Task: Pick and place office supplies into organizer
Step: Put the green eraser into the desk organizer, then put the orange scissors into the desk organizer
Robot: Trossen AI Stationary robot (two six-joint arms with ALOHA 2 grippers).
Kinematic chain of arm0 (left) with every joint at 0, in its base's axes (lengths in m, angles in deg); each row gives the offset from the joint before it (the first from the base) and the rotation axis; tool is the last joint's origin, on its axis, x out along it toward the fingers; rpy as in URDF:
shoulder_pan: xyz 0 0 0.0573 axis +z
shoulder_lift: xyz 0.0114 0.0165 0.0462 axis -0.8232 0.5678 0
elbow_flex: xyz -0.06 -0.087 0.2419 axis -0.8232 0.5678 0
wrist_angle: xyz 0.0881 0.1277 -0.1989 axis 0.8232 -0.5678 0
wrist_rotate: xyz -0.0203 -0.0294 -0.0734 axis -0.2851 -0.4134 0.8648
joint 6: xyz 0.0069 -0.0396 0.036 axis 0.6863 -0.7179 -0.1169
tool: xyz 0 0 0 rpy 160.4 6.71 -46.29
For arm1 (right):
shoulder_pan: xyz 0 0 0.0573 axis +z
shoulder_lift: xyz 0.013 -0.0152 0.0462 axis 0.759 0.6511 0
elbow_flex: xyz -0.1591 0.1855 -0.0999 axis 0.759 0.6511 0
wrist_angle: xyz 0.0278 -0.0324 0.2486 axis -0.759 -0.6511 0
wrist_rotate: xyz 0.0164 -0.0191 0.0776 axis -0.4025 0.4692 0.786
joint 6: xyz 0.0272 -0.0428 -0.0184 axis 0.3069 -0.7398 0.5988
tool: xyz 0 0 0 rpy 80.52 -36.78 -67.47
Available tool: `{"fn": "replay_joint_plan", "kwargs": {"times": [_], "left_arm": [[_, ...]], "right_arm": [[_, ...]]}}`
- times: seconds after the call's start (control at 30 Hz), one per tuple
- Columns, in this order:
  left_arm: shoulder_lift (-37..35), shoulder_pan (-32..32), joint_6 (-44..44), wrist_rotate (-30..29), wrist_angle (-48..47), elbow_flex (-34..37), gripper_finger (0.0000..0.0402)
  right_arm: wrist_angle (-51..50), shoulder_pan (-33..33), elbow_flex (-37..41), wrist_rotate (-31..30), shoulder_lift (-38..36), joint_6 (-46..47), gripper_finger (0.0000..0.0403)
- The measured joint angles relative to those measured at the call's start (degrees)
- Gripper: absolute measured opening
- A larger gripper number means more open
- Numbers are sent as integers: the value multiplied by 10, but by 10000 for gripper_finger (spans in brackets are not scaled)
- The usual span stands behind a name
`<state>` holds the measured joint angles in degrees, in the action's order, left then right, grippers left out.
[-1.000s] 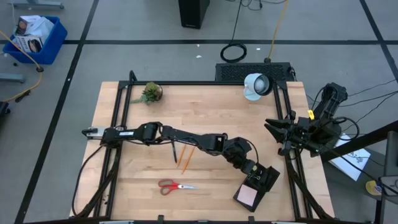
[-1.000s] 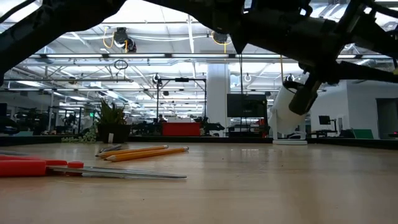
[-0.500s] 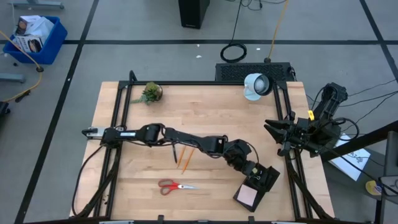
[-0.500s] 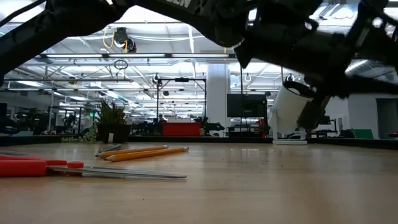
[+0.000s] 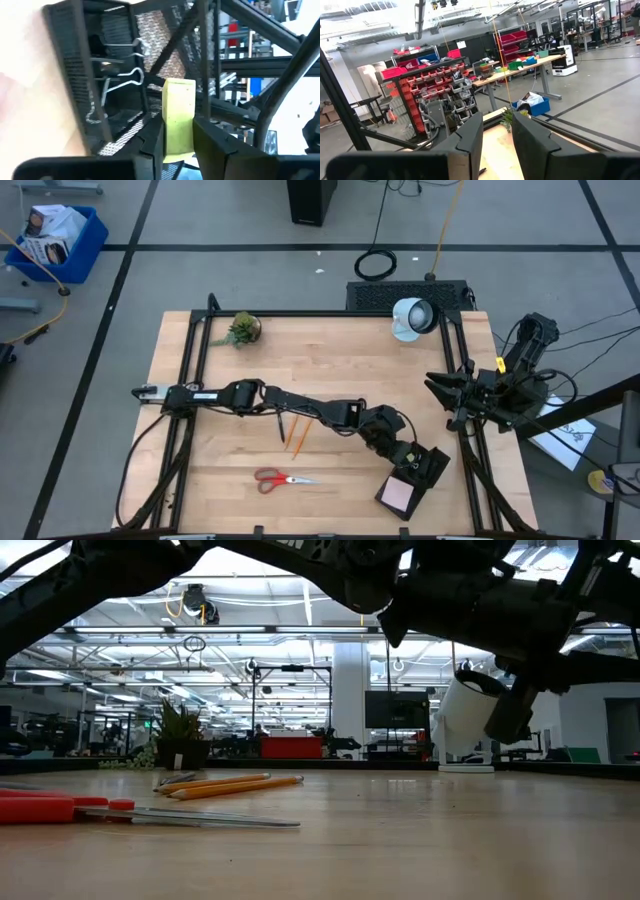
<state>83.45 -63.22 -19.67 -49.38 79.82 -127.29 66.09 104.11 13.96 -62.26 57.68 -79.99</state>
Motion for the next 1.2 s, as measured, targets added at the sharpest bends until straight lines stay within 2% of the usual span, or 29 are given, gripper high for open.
{"fn": "replay_joint_plan", "kwargs": {"times": [0.2,0.4,0.57,0.8,0.93,1.0,1.1,1.2], "left_arm": [[0,-1,6,-6,19,0,139],[0,-2,8,-6,27,0,162],[0,2,16,0,25,0,164],[-21,37,42,70,8,0,139],[-60,44,115,48,-101,-1,117],[-84,47,168,11,-197,0,108],[-127,53,234,-79,-324,0,100],[-173,60,285,-140,-395,0,98]], "right_arm": [[-3,0,0,0,0,0,93],[-3,0,0,0,0,0,93],[-3,0,0,0,0,0,93],[18,0,0,2,0,0,93],[35,0,0,3,0,-1,93],[41,0,0,4,0,2,93],[42,0,0,13,0,6,93],[42,0,0,21,0,-14,93]]}}
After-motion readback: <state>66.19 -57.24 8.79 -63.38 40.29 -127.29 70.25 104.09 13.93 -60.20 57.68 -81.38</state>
